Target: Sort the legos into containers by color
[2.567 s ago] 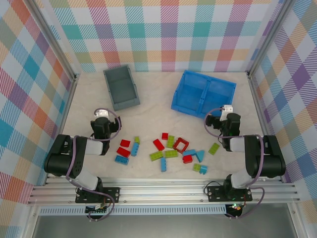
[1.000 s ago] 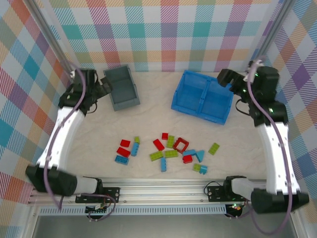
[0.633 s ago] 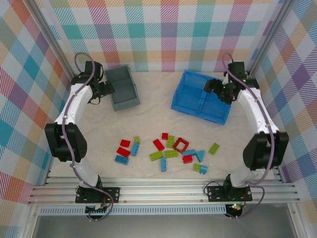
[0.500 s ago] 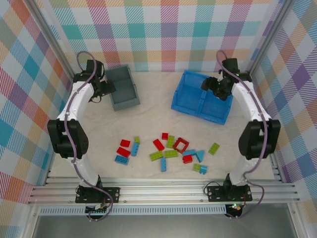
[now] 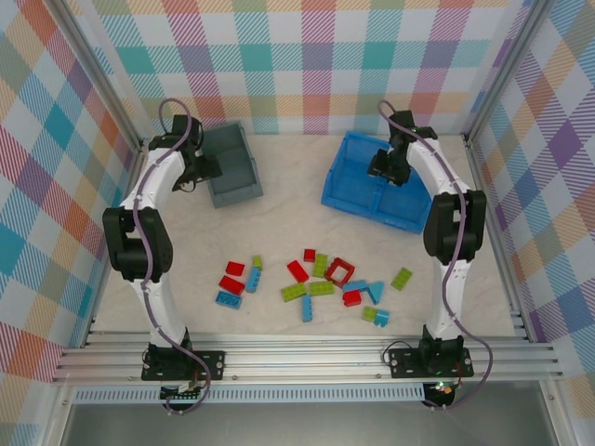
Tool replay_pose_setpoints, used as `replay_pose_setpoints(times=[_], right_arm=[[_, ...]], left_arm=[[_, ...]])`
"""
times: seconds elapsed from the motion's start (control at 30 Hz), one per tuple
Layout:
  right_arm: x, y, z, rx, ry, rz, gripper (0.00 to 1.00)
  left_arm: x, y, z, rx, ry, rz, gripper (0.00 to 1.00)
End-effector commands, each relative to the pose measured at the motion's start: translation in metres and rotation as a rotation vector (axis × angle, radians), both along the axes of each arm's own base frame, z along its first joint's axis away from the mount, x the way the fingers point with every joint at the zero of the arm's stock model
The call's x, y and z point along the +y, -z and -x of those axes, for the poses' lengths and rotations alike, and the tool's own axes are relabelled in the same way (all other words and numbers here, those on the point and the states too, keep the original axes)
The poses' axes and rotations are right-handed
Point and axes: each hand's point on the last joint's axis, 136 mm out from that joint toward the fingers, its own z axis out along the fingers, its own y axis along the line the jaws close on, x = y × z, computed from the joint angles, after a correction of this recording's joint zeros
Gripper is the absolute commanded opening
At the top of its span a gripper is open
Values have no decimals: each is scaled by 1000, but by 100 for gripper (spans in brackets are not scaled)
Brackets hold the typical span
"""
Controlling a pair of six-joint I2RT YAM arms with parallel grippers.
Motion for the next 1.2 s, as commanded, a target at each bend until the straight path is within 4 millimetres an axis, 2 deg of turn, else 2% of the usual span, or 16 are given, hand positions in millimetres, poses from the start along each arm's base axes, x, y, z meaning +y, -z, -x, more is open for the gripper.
replay_pose_setpoints(times=[0.0,0.27,0.37,0.47,0.57,0.73,0.9,1.17], right_arm=[[-2,4,4,26,-13,45,48],[-4,3,6,14,-58,113,36],[-5,1,6,9,-69,127,32],[-2,-1,4,-2,-86,137,28],[-1,-3,3,-11,-107,160,25],[1,-2,1,-14,-143,192,19],[14,-2,1,-27,-193,196,15],[49,-6,6,-46,-291,189,11]], left_arm=[[6,-3,-13,-27,17,-3,89],[15,10,-35,-6,34,-70,82],[16,13,-47,-10,42,-81,75],[15,18,-59,-17,61,-84,60],[13,23,-65,-6,72,-88,36],[9,28,-65,7,93,-89,12],[-1,28,-60,21,124,-80,0],[-48,4,-39,-28,259,-112,0]])
